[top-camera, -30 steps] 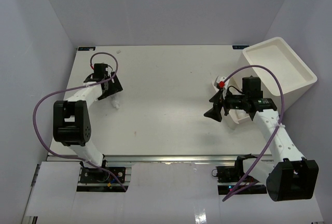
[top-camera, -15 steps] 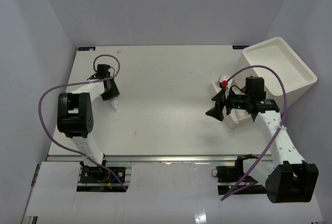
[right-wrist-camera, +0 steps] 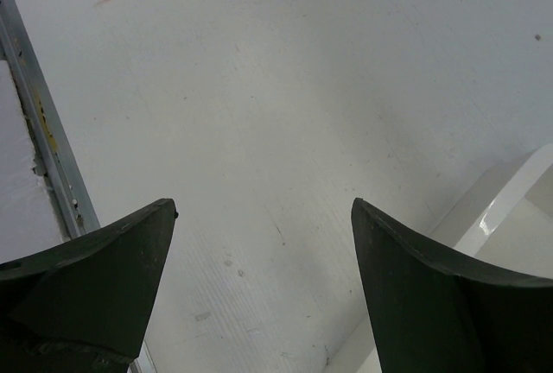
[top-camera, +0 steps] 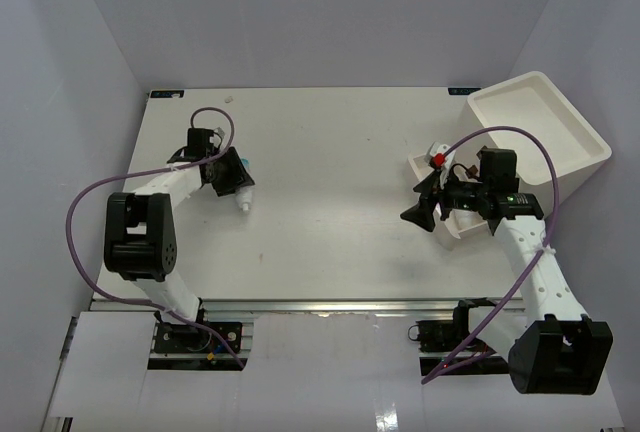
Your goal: Organize the makeup
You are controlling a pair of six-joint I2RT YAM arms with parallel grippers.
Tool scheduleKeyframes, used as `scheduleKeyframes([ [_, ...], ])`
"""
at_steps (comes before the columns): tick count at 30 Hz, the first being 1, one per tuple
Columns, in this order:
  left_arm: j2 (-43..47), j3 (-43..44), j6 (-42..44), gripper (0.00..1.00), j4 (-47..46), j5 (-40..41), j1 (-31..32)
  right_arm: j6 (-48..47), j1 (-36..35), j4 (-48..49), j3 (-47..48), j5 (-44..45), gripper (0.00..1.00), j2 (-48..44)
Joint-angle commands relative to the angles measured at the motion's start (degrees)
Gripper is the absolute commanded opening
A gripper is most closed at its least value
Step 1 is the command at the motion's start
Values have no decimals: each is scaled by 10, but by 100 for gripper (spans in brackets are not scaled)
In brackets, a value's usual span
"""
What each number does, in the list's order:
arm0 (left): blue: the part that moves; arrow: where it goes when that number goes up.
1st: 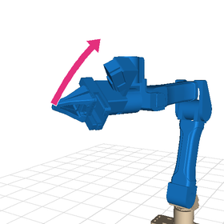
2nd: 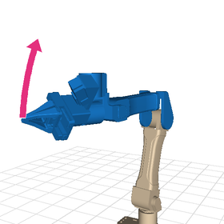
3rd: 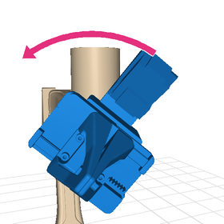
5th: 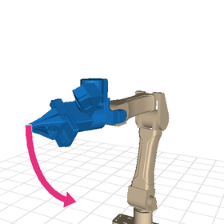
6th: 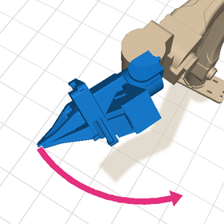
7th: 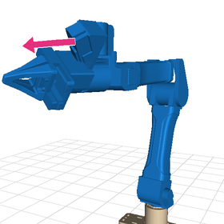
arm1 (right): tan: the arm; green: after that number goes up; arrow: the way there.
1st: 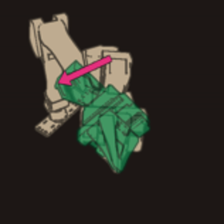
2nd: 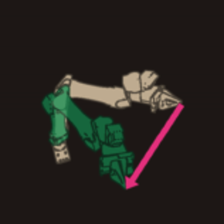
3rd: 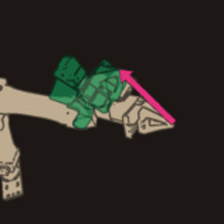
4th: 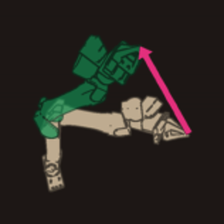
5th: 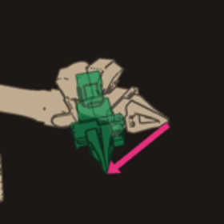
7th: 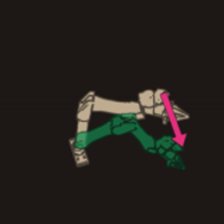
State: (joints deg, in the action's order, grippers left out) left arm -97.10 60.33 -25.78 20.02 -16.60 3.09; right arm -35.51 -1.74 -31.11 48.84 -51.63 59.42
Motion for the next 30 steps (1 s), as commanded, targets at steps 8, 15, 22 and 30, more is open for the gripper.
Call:
scheduleKeyframes([
  [8,68,-6,-118,0,-278,-313,192,70,75,31,-12,-86,90,2],
  [15,53,-54,-213,0,-544,-328,257,309,75,195,-50,-85,97,-7],
  [22,17,-32,-211,0,-647,-266,338,564,52,467,-91,-88,90,-40],
  [30,-12,-11,-225,0,-730,-242,382,735,-3,688,-88,-79,90,24],
])
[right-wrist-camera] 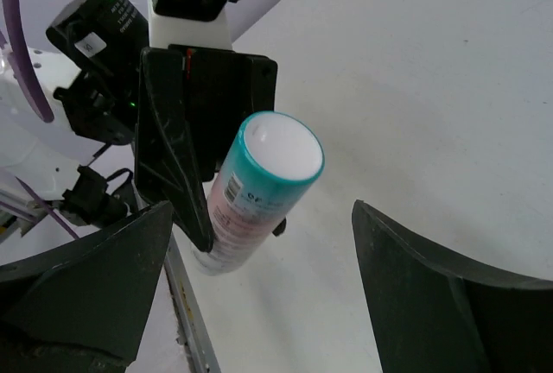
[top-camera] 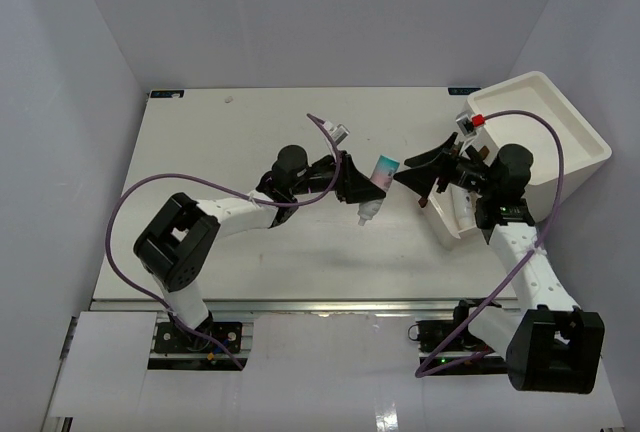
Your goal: Organize the makeup
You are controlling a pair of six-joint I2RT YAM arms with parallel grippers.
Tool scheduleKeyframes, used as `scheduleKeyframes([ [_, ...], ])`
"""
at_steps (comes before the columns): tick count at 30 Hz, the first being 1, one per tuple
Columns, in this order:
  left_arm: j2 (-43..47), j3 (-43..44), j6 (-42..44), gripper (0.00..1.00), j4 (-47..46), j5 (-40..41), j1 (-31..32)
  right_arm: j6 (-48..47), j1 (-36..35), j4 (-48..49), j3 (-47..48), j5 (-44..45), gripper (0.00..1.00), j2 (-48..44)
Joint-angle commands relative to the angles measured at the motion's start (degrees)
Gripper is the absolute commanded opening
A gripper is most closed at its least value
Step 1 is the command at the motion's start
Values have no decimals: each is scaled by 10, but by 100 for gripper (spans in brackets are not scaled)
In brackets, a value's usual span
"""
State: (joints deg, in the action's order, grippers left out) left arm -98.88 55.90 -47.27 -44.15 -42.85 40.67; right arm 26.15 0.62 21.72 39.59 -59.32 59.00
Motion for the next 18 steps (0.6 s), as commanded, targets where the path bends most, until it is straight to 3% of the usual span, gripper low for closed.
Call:
scheduleKeyframes([
  [1,4,36,-10,0,-89,22,10,135,-31,183,3,0,90,35],
  [8,-1,51,-5,0,-86,22,17,174,-63,218,1,9,92,56],
  [12,-9,59,-5,0,-90,23,22,187,-76,221,6,19,99,75],
  [18,-11,63,5,0,-78,27,29,204,-82,250,15,17,77,98],
])
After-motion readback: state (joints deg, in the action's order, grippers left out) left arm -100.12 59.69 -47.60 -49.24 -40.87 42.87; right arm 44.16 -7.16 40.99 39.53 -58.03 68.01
